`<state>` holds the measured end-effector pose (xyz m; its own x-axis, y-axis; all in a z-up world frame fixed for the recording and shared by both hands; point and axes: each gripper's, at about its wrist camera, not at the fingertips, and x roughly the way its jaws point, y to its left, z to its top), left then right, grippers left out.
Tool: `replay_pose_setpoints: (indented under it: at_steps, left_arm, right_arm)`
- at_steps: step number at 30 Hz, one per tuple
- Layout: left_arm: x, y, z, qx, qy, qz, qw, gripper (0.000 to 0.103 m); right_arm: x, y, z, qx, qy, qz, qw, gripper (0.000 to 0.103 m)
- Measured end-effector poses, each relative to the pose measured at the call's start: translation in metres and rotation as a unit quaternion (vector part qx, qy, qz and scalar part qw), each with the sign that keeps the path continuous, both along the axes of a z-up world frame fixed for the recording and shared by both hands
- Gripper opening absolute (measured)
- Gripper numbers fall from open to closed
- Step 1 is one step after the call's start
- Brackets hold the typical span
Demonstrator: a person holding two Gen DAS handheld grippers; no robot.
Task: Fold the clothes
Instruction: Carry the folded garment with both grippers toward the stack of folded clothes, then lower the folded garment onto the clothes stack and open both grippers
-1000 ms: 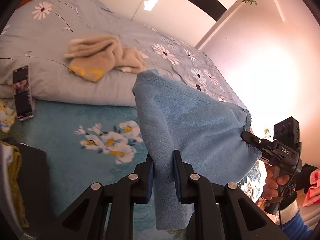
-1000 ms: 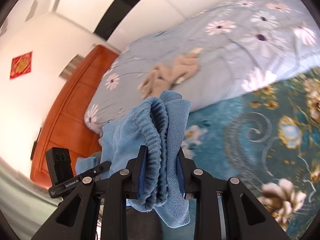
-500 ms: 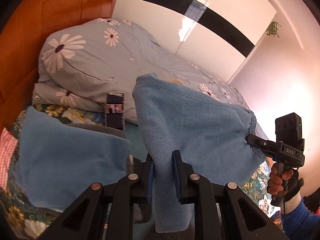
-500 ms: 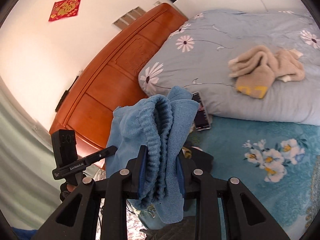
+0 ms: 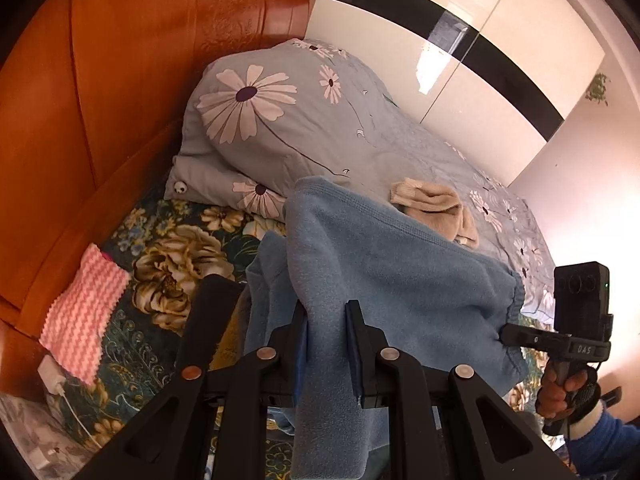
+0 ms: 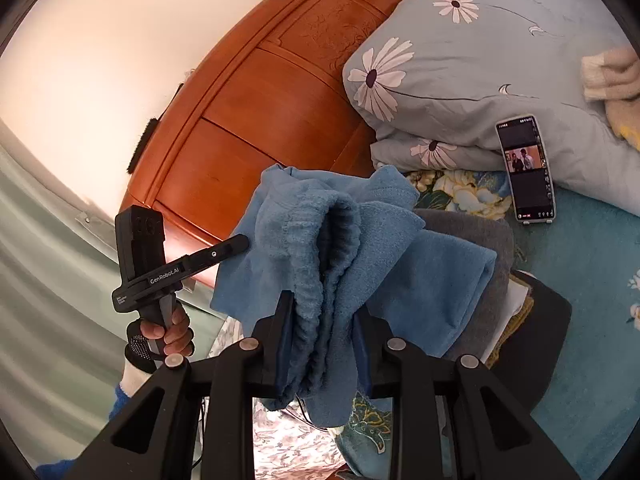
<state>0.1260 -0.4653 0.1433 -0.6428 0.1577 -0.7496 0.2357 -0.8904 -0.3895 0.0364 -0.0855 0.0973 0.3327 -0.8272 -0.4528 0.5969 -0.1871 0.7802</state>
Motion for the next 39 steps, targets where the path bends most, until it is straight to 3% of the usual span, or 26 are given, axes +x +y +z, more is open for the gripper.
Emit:
replay_pose_setpoints:
  at_steps: [8,17,21,29,35,39]
  left_arm:
    - [-0.001,-0.021,-0.061,0.075,0.000,0.030,0.9967,0.024]
    - [0.002,-0.026,-0.080,0.087,-0.014,0.055,0.9946,0.037]
    - [0.001,-0.019,-0.067,0.057,-0.020,0.052,0.9968,0.039]
    - [0.013,-0.007,-0.039,-0.030,-0.038,0.053,0.9974,0.055]
    - [0.012,0.001,-0.003,-0.075,0.008,0.054,0.9957,0.057]
    - [-0.008,0.016,0.011,-0.095,0.027,0.028,0.9947,0.060]
  right_arm:
    - [-0.007,0.002,-0.046,0.035,-0.031,-0.020,0.999,0.028]
    - [-0.011,-0.003,-0.080,0.060,-0.052,-0.031,0.996,0.028]
    - [-0.011,-0.003,-0.074,0.058,-0.046,-0.021,0.997,0.030]
    - [-0.008,0.006,-0.058,0.069,0.001,-0.003,0.998,0.033]
    - [-0.016,0.022,-0.034,0.066,0.076,-0.016,0.995,0.033]
    - [-0.015,0.017,-0.007,0.040,0.122,-0.013,0.992,0.033]
